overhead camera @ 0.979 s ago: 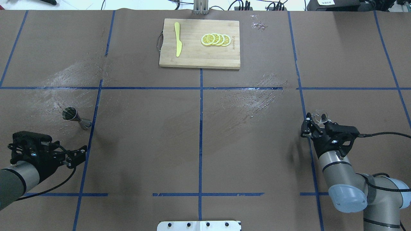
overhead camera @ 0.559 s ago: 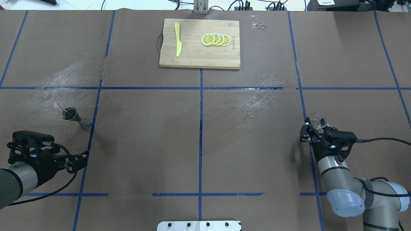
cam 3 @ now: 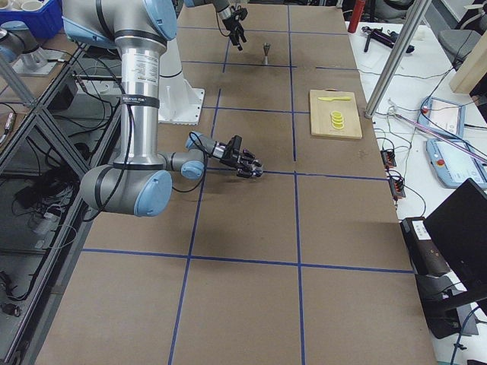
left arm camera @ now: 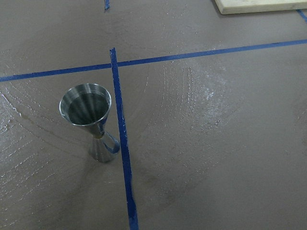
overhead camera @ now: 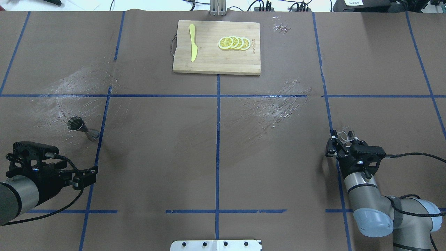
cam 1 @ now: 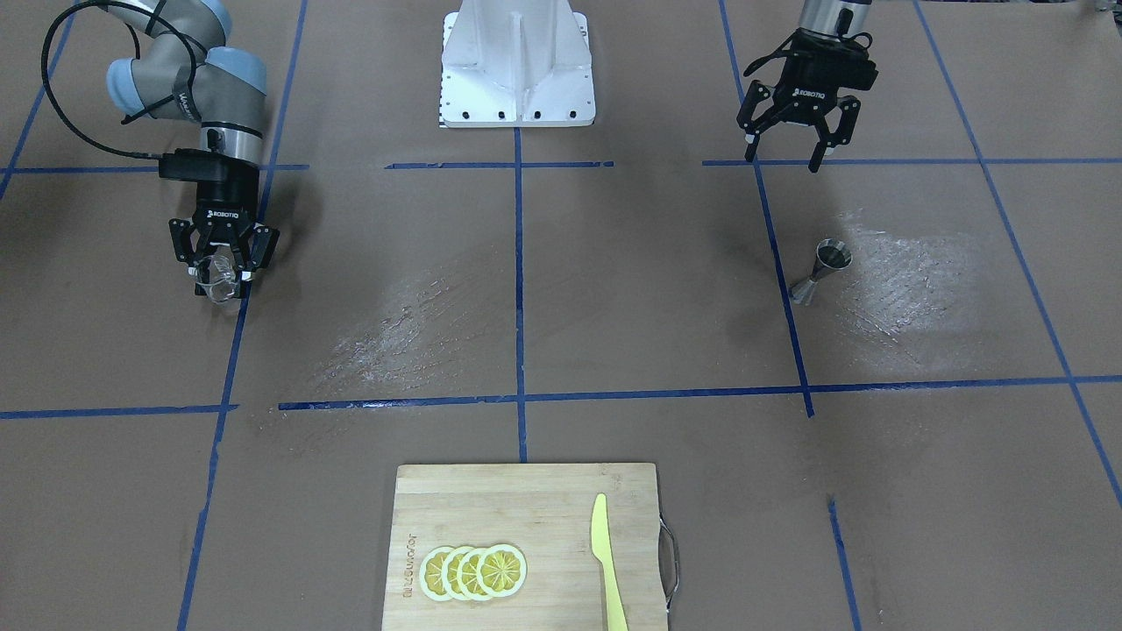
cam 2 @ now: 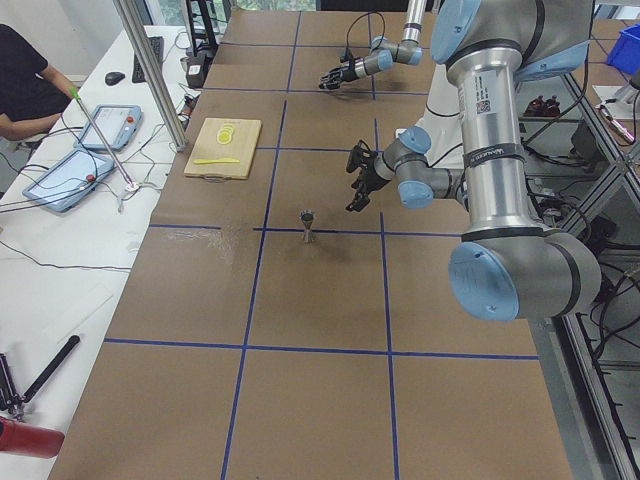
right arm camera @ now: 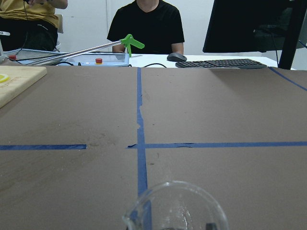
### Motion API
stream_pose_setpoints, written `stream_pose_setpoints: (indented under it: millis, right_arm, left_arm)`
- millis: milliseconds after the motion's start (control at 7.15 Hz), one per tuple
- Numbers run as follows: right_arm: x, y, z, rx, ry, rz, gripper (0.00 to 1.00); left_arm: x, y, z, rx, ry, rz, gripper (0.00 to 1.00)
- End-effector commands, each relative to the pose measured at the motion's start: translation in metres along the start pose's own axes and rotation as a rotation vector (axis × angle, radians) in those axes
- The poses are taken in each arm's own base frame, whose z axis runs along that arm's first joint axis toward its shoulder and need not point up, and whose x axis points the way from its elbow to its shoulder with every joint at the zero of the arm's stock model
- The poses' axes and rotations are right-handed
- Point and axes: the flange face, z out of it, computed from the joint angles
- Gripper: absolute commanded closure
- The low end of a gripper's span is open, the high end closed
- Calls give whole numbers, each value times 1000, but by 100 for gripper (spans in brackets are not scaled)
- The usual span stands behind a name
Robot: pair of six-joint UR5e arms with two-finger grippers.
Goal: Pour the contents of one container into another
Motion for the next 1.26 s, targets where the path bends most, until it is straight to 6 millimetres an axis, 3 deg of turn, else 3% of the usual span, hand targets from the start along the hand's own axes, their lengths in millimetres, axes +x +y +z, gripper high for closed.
stream_pose_setpoints:
  millis: [0, 140, 280, 1119]
  right_arm:
    - [0, -2, -2, 0, -28, 41, 42]
    - [1, -2, -1, 1, -26, 41, 16]
    - [1, -2, -1, 2, -27, 42, 3]
    - [1, -3, -1, 2, -28, 44, 1]
  left_arm:
    - [0, 0, -1, -3, 3, -2, 0]
    - [0, 0, -1, -3, 3, -2, 0]
    - [1, 0, -1, -3, 3, -1, 0]
    - [3, -1, -1, -2, 10, -5, 0]
